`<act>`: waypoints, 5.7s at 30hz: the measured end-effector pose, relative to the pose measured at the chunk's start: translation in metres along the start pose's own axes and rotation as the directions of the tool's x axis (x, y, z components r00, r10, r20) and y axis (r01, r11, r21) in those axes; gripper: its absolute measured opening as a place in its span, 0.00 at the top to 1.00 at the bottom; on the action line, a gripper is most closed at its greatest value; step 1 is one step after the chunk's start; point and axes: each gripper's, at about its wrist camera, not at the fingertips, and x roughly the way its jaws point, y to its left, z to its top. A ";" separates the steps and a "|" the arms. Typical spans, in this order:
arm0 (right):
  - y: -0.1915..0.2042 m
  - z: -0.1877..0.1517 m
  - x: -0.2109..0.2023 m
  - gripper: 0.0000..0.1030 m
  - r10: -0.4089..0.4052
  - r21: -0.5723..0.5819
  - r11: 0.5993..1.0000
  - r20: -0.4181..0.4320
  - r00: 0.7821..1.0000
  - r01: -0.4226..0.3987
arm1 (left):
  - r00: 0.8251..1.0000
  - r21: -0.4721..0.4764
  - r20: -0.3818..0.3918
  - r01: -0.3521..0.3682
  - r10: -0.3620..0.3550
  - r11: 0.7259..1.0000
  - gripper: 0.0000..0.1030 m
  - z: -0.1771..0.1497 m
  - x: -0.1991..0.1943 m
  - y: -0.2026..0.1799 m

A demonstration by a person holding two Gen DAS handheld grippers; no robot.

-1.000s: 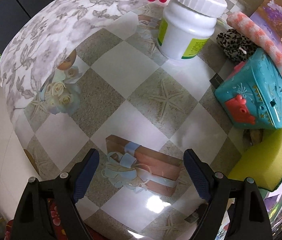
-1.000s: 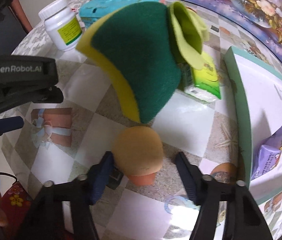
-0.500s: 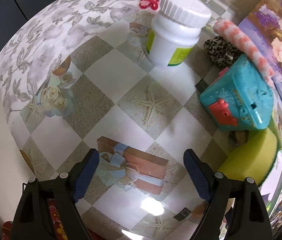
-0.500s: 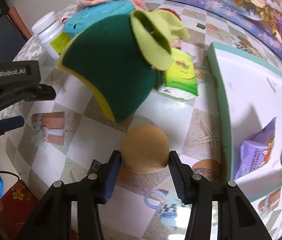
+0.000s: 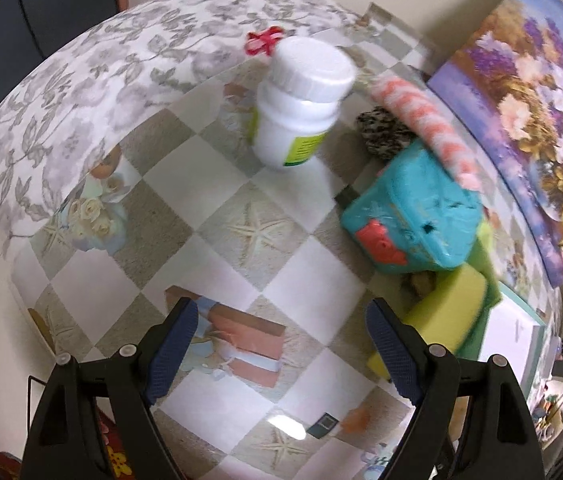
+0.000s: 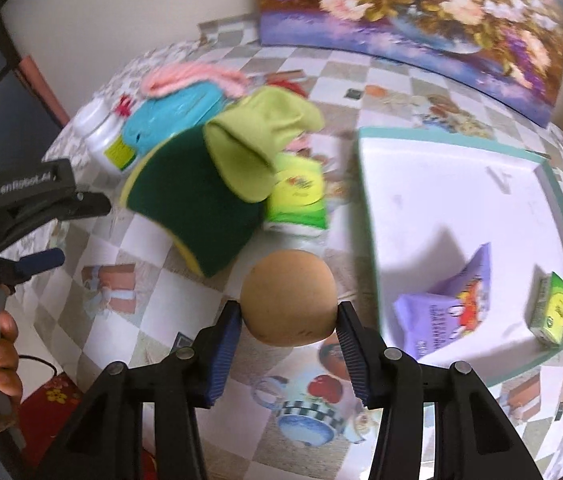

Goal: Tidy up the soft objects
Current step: 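Carry the beige puff over the tray with the right gripper while the left gripper grasps the green-yellow sponge, then lift the sponge toward the tray with the left gripper while the right gripper holds the puff above it, then release the puff into the tray with the right gripper while the left gripper drops the sponge there, then move both open tools back from the tray toward the pile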

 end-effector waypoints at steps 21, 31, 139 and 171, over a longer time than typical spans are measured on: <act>-0.062 0.004 -0.035 0.50 -0.035 0.170 0.985 0.061 0.998 0.024 | 0.983 0.296 0.034 0.165 -0.183 0.941 0.30 -0.029 -0.011 -0.068; -0.060 0.004 -0.033 0.50 -0.033 0.162 0.986 0.056 0.998 0.024 | 0.973 0.264 0.016 0.220 -0.232 0.939 0.31 -0.026 -0.011 -0.066; -0.222 0.009 -0.041 0.00 -0.292 0.466 0.845 -0.013 0.956 0.264 | 0.978 0.611 0.204 -0.157 0.037 0.776 0.07 -0.065 -0.007 -0.225; -0.048 0.038 0.002 0.00 -0.067 0.242 0.968 0.008 0.998 0.063 | 0.987 0.311 0.133 -0.124 0.086 0.942 0.07 0.003 -0.015 -0.079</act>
